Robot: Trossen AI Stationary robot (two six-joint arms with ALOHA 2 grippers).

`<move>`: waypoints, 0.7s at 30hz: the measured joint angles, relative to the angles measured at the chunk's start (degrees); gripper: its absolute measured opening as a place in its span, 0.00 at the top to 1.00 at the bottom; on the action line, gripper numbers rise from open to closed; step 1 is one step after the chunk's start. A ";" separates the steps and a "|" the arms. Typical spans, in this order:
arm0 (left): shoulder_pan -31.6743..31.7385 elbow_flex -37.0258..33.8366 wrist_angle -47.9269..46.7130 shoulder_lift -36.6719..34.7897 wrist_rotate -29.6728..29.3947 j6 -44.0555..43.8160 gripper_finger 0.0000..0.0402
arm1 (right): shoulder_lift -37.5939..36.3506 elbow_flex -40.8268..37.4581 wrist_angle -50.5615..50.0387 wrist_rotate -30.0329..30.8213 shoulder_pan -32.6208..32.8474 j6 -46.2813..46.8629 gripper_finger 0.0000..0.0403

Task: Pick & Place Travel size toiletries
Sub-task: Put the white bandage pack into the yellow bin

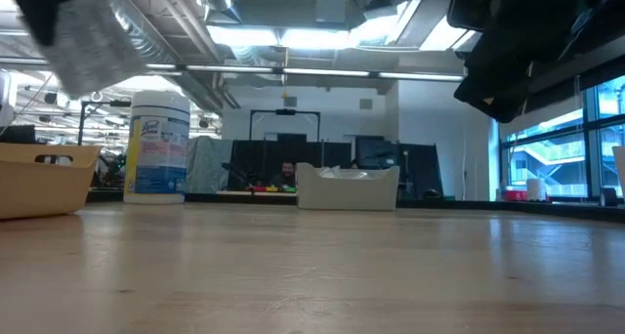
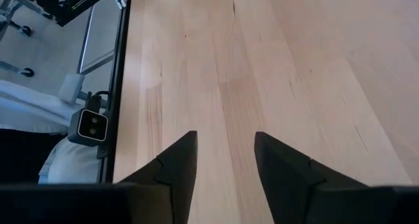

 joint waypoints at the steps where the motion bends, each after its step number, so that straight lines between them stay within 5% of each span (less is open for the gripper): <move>1: -0.94 0.00 -1.79 0.01 -0.05 -1.49 0.99 | 0.00 0.00 0.01 -0.01 0.00 0.00 0.62; 11: -9.94 -3.48 -5.65 -0.03 0.19 -8.54 0.99 | 0.00 -0.02 0.01 0.00 0.00 -0.11 0.59; 21: -11.13 -16.57 -5.75 -0.05 8.94 -14.84 0.99 | 0.00 -0.02 0.01 0.00 0.00 -0.10 0.62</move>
